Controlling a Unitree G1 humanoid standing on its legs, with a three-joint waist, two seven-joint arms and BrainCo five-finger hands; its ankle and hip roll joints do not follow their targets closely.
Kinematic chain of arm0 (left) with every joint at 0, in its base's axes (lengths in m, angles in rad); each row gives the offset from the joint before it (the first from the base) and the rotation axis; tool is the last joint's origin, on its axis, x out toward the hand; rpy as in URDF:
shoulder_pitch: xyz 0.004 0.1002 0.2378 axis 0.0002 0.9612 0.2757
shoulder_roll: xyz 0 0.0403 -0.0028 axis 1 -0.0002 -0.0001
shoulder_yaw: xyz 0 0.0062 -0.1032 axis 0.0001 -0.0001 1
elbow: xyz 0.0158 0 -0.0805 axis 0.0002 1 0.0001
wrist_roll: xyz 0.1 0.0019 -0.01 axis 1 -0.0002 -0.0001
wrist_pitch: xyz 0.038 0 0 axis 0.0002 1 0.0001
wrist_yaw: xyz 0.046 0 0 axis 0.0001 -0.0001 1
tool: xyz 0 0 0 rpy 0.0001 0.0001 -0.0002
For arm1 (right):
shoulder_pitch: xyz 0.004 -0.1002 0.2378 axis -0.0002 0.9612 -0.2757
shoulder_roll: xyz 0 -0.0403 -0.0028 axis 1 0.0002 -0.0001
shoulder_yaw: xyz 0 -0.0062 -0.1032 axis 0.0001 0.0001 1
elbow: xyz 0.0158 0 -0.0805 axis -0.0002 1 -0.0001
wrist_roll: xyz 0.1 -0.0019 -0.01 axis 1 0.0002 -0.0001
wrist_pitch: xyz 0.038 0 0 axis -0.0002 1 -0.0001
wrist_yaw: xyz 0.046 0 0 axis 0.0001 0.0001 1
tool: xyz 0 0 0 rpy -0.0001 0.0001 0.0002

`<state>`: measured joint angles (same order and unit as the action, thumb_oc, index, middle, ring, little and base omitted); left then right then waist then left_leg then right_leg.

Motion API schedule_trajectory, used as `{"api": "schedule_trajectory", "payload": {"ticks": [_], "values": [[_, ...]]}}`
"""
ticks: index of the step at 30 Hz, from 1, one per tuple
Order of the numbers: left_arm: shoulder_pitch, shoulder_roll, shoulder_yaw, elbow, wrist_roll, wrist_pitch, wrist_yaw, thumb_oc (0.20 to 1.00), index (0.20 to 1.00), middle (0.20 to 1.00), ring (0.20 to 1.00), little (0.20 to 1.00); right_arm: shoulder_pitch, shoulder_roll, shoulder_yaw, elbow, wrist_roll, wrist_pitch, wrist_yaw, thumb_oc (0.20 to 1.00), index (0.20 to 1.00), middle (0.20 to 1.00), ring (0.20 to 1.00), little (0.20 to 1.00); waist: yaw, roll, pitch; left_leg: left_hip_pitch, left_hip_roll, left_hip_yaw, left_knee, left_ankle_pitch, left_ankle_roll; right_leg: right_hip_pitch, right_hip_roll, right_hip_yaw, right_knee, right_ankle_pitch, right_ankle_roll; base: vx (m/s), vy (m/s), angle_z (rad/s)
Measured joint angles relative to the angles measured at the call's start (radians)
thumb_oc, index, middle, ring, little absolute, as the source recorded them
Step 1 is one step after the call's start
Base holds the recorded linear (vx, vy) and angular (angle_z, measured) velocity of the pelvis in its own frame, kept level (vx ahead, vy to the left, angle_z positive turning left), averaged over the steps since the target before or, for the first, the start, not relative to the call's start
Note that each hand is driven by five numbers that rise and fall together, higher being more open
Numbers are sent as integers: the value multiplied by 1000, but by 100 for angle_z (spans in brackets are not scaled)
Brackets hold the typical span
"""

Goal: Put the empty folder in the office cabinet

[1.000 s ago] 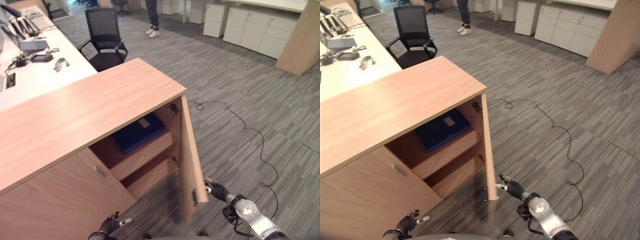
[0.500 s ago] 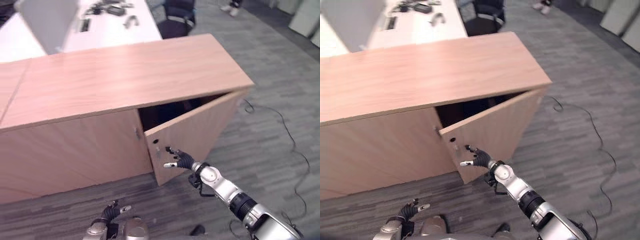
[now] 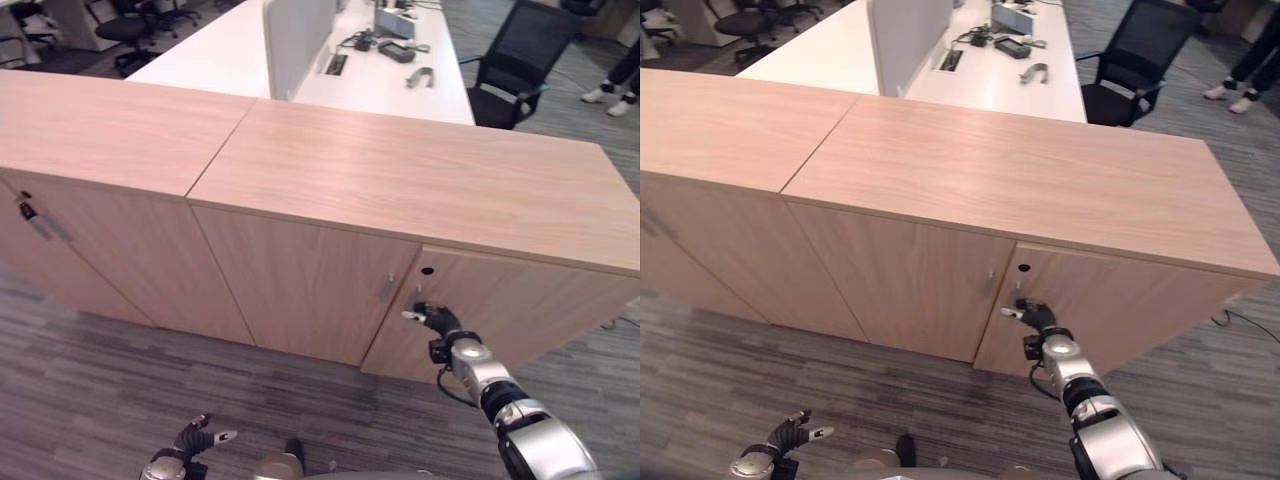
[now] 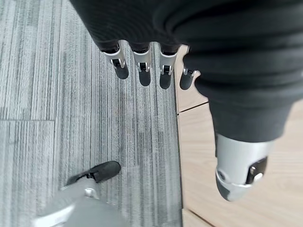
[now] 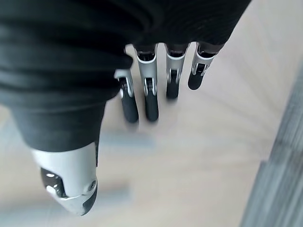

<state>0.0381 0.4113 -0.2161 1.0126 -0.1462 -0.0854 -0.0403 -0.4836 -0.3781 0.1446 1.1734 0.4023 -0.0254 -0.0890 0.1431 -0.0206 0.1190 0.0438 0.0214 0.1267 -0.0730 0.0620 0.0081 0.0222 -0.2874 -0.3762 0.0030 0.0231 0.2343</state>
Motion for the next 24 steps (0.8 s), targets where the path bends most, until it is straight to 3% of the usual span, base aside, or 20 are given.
{"api": "schedule_trajectory", "payload": {"ticks": [1,2,4,9,18,20,24], "values": [[-1,7,4,-3,-1,-4,1,1000,1000,1000,1000,1000,0,-10,-5,9,14,0,-15,1000,1000,1000,1000,1000,3,-13,3,2,-6,-9,-12,4,-6,-2,-10,14,-24,7,2,165,-111,79],[5,20,3,-5,-2,-4,-3,1000,1000,1000,1000,1000,0,-14,-32,12,21,2,-19,1000,1000,1000,1000,1000,5,-26,4,14,-13,-17,-27,11,-18,0,-15,14,-28,40,-26,144,-103,42],[23,16,3,-5,-3,-2,-13,1000,1000,1000,1000,1000,-9,-39,-93,114,79,26,-19,1000,1000,1000,1000,1000,6,-12,-6,16,4,-48,-27,11,-33,37,15,1,-66,81,-48,95,-70,39],[78,-28,1,-30,-4,2,-22,1000,1000,1000,1000,1000,0,-139,-105,143,126,75,-31,1000,1000,1000,1000,1000,1,36,-21,11,52,-54,-27,12,-63,54,70,-12,-98,88,-74,47,-57,3],[83,-62,-26,-35,-3,0,-40,1000,1000,1000,1000,1000,6,-159,-99,158,117,71,-22,1000,1000,1000,1000,1000,-19,50,-26,13,62,-62,-27,7,-73,60,79,-22,-98,78,-90,-6,-30,2],[95,-77,-13,-24,-3,1,-30,1000,1000,1000,1000,1000,100,-114,-54,37,117,30,-33,1000,1000,1000,1000,1000,-28,53,-45,15,64,-61,-18,12,-72,54,82,-21,-98,79,-90,-56,-5,-3],[108,-137,15,-30,-3,0,-22,1000,1000,1000,1000,1000,346,68,25,-228,68,-24,28,1000,1000,1000,1000,1000,-64,67,-60,15,72,-31,-18,12,-83,31,96,-1,-97,80,-99,-27,16,-16]]}}
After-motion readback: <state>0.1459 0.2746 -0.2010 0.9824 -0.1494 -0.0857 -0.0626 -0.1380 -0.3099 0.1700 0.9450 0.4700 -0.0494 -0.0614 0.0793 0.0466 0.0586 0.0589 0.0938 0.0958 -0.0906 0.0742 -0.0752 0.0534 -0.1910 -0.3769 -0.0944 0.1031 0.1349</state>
